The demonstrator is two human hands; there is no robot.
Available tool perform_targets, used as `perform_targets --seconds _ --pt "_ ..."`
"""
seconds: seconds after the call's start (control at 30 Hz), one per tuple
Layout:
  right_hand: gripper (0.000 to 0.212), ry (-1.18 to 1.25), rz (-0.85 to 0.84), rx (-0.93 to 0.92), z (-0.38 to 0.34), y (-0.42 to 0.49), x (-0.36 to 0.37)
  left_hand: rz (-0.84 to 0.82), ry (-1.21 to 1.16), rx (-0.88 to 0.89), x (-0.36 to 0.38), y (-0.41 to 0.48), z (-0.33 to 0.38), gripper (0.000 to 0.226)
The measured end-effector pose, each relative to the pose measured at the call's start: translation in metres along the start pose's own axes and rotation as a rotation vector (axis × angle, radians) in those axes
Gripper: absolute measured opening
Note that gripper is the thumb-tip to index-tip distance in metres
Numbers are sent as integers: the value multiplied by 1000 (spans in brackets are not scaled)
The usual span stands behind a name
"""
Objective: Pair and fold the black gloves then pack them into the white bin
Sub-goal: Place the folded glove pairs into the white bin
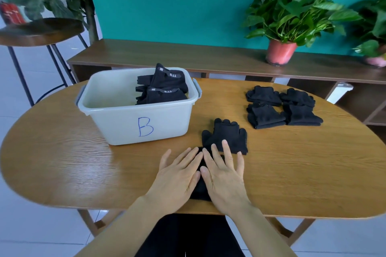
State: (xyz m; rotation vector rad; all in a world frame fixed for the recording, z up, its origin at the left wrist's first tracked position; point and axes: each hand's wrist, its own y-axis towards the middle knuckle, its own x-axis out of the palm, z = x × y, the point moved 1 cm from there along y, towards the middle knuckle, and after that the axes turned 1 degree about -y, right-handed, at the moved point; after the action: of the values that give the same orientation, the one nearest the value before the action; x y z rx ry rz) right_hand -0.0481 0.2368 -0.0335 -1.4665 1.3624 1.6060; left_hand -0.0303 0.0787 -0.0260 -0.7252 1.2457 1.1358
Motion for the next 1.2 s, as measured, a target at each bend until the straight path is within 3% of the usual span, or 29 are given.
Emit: perform_targets --seconds 0.2,0.27,0.37,0.47,0.63,0.77,0.9,0.97,1.2 --pt "53 -8 0 -7 -19 11 5 -22 -8 -39 -5 -7 -19 63" --pt "54 -7 -16 -13 -22 14 7 -21 0 -36 -7 -8 -22 74" --pt "70 22 -67 -33 -24 16 6 -13 -13 -39 -10 -9 -24 89" --pt "88 100 -201 -29 -25 19 -8 -51 -97 -113 -17 -12 -25 76" --pt "80 234 -182 -5 -13 27 -31 -21 -261 -274 -22 -23 -41 80" --pt "74 208 -269 -139 -17 33 -37 1 -235 -371 -32 -32 -33 95" --pt "59 185 -416 -263 -26 39 -31 38 -245 -461 -34 -36 -23 63" --pt "58 194 -474 -264 -25 41 -28 29 -264 -492 -31 -36 -23 58" --pt "71 162 -628 -283 -27 44 -50 -74 -405 -479 -31 -28 -33 39"
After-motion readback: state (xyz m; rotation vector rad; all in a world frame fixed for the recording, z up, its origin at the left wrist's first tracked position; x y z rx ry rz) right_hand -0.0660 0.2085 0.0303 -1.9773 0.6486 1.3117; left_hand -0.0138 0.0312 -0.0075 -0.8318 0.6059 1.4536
